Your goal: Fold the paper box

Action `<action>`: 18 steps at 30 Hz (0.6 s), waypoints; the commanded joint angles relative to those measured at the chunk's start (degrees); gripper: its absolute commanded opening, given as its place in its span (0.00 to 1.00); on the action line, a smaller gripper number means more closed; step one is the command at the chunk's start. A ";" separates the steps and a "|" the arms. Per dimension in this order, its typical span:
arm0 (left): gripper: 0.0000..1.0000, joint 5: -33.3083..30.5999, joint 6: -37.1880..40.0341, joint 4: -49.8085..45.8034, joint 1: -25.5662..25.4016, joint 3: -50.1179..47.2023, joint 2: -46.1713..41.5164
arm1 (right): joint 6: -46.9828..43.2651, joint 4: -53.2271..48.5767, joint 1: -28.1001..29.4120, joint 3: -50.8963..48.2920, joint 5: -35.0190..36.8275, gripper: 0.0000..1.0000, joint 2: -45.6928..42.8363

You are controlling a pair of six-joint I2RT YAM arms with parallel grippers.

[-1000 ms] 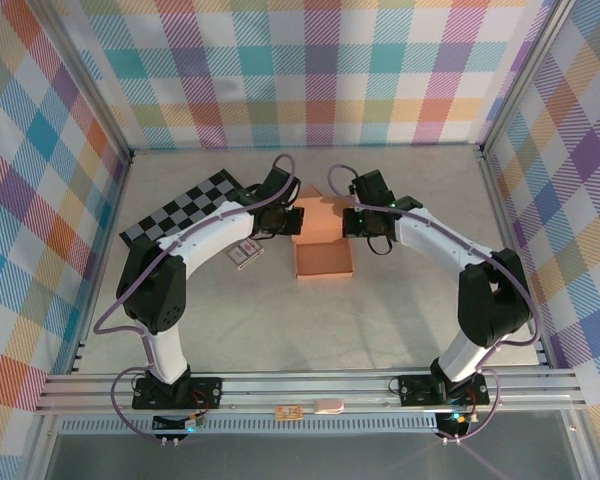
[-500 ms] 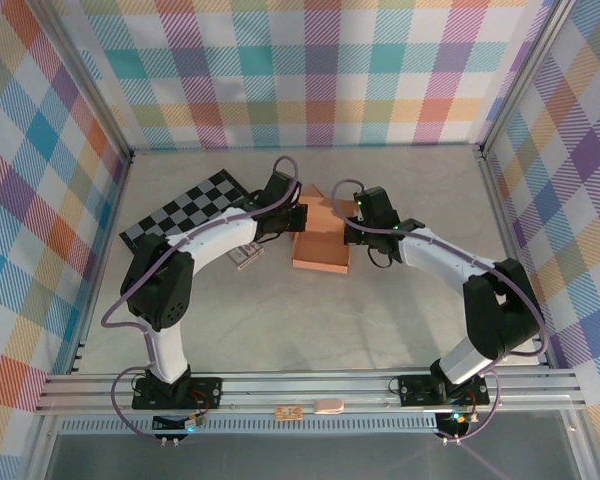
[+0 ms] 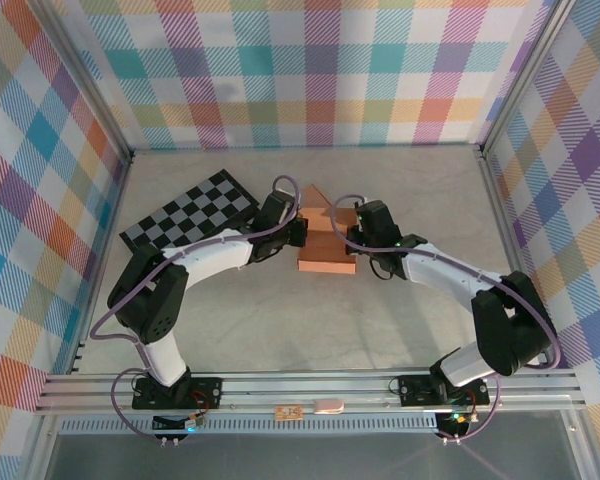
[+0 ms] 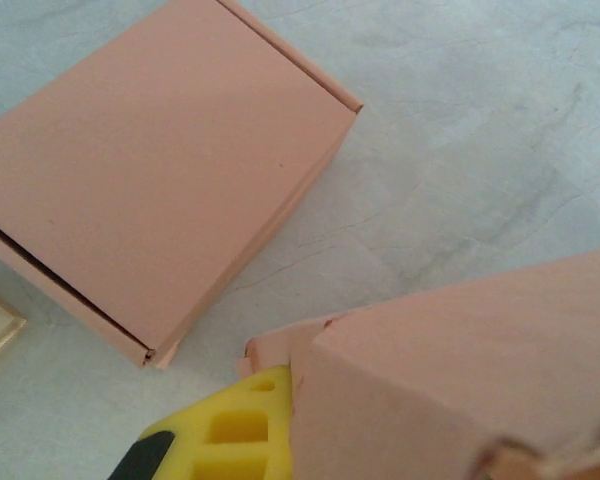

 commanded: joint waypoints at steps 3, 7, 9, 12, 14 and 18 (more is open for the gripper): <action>0.00 1.57 -0.75 6.57 -3.21 -3.68 -3.06 | -1.05 3.02 2.16 -2.48 0.28 0.00 -1.80; 0.00 0.82 -1.50 8.71 -3.88 -6.45 -3.45 | -1.03 2.75 2.87 -4.00 1.55 0.00 -2.57; 0.00 0.75 -2.14 9.74 -4.21 -7.44 -3.61 | -1.10 2.64 3.25 -5.01 2.07 0.00 -2.98; 0.00 0.31 -2.63 10.51 -4.88 -8.35 -3.74 | -0.87 2.12 3.52 -5.75 2.37 0.00 -3.41; 0.00 0.05 -2.90 10.60 -5.12 -8.83 -3.75 | -0.66 1.25 3.82 -5.85 2.61 0.00 -3.61; 0.00 -1.06 -3.11 9.89 -5.62 -9.66 -3.80 | 1.08 -2.49 3.87 -4.30 3.45 0.04 -4.10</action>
